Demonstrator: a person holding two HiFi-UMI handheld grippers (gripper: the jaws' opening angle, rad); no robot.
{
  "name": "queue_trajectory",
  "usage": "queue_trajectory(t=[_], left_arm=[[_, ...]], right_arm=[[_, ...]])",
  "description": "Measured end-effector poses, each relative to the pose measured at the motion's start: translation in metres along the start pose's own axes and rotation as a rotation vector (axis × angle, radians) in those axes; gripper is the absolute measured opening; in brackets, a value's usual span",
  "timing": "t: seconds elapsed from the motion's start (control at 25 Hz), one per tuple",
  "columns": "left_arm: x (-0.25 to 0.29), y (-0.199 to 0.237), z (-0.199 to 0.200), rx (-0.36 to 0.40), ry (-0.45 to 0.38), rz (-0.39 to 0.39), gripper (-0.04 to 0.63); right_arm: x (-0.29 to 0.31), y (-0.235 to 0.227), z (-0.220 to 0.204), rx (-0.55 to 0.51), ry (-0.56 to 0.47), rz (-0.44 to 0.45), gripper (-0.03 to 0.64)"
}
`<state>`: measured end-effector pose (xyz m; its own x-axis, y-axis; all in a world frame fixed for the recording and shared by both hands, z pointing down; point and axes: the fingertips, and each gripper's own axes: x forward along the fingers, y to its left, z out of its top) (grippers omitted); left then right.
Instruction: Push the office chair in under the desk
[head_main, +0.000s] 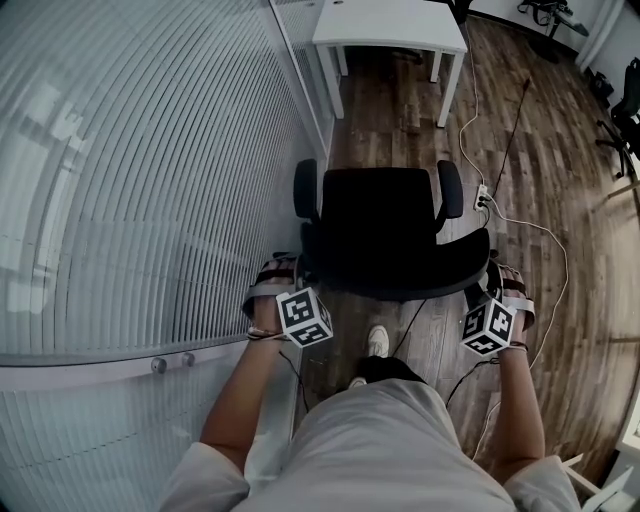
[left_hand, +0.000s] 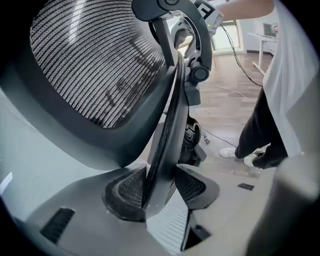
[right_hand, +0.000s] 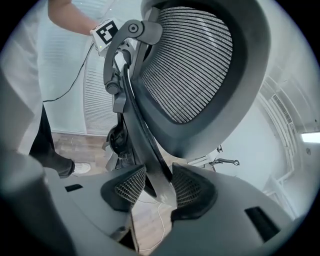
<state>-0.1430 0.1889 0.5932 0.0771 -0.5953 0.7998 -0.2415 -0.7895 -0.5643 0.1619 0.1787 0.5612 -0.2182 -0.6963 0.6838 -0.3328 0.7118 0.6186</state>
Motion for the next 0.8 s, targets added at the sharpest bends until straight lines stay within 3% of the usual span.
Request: queue_trajectory(t=[0.8], left_arm=[[0.026, 0.054, 0.022, -0.014, 0.015, 0.020, 0.196]], right_arm=[[0.028, -0.055, 0.002, -0.004, -0.019, -0.006, 0.175]])
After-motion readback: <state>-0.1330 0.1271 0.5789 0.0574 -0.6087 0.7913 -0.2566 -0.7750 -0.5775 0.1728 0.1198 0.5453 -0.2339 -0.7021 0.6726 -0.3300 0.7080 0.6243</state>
